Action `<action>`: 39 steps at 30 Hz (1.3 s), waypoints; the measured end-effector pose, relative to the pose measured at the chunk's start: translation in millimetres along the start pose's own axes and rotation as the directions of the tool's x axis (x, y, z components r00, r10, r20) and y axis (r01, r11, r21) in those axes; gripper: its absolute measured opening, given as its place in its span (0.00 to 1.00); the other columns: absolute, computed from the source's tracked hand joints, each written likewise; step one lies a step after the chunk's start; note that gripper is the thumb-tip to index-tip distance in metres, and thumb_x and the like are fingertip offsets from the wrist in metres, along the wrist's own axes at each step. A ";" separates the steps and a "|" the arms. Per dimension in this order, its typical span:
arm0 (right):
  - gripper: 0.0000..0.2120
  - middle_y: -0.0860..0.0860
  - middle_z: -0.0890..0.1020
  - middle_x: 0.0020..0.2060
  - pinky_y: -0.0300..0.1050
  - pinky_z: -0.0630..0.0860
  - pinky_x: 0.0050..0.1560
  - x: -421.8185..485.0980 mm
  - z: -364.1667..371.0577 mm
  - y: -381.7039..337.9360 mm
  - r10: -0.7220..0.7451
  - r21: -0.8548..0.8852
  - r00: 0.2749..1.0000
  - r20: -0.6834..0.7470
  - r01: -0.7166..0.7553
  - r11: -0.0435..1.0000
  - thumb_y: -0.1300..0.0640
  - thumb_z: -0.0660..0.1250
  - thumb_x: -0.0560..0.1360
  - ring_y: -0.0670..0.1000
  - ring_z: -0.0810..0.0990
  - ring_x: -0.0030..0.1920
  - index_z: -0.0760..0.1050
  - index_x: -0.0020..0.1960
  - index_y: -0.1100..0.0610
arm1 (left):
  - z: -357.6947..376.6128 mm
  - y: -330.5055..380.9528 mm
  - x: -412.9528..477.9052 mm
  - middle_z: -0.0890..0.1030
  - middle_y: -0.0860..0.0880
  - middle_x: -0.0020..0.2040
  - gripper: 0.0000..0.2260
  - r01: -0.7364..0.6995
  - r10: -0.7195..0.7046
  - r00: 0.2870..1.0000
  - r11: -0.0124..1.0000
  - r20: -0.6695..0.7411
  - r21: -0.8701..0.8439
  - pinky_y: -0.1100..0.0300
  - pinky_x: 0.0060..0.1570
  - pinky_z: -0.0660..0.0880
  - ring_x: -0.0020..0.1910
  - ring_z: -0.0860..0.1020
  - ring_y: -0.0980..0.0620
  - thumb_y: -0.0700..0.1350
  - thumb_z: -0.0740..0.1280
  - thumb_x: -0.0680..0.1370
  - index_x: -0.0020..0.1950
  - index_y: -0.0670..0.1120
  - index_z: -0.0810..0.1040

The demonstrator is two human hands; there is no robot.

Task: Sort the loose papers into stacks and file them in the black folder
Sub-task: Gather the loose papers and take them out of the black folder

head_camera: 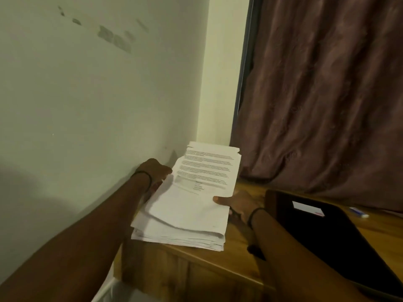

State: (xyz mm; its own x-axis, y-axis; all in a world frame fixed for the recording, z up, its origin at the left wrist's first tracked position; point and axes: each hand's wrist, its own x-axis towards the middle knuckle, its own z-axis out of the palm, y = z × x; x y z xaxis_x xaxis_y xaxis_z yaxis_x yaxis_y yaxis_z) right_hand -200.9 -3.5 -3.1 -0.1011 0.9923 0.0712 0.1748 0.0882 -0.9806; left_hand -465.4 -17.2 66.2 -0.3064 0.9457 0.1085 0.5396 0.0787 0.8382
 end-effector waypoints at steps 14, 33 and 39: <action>0.27 0.52 0.83 0.58 0.46 0.78 0.52 40.3 48.4 33.8 -0.051 -0.623 0.964 -0.259 -0.126 0.772 0.39 0.72 0.70 0.54 0.82 0.53 0.78 0.62 0.53 | 40.7 -44.6 14.1 0.75 0.42 0.67 0.24 -0.087 0.058 0.995 0.899 0.080 0.430 0.59 0.52 0.69 0.53 0.75 0.44 0.53 0.61 0.81 0.74 0.45 0.64; 0.10 0.49 0.86 0.50 0.57 0.81 0.54 23.2 -30.3 -33.1 -0.298 0.225 0.855 -0.425 0.419 0.880 0.53 0.72 0.74 0.54 0.85 0.51 0.82 0.54 0.53 | 43.6 55.3 14.8 0.84 0.42 0.52 0.13 -0.163 0.379 0.895 0.768 0.234 -0.620 0.67 0.48 0.78 0.44 0.84 0.53 0.44 0.71 0.77 0.57 0.37 0.80; 0.17 0.57 0.84 0.55 0.54 0.81 0.55 -8.4 -32.4 -39.7 -0.357 0.456 0.888 -0.288 0.455 0.765 0.62 0.73 0.74 0.58 0.83 0.56 0.78 0.63 0.61 | 54.0 49.7 -6.7 0.84 0.46 0.56 0.16 -0.160 0.456 0.873 0.601 0.172 -0.783 0.58 0.52 0.80 0.55 0.82 0.48 0.40 0.70 0.75 0.62 0.41 0.78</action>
State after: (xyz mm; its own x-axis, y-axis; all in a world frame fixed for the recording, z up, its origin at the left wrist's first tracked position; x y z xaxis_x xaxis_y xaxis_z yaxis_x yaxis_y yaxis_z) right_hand -175.2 -12.5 41.2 0.1296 0.8751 0.4663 -0.3589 0.4798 -0.8007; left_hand -394.2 -2.6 78.2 0.1138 0.9157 0.3853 -0.2407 -0.3509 0.9049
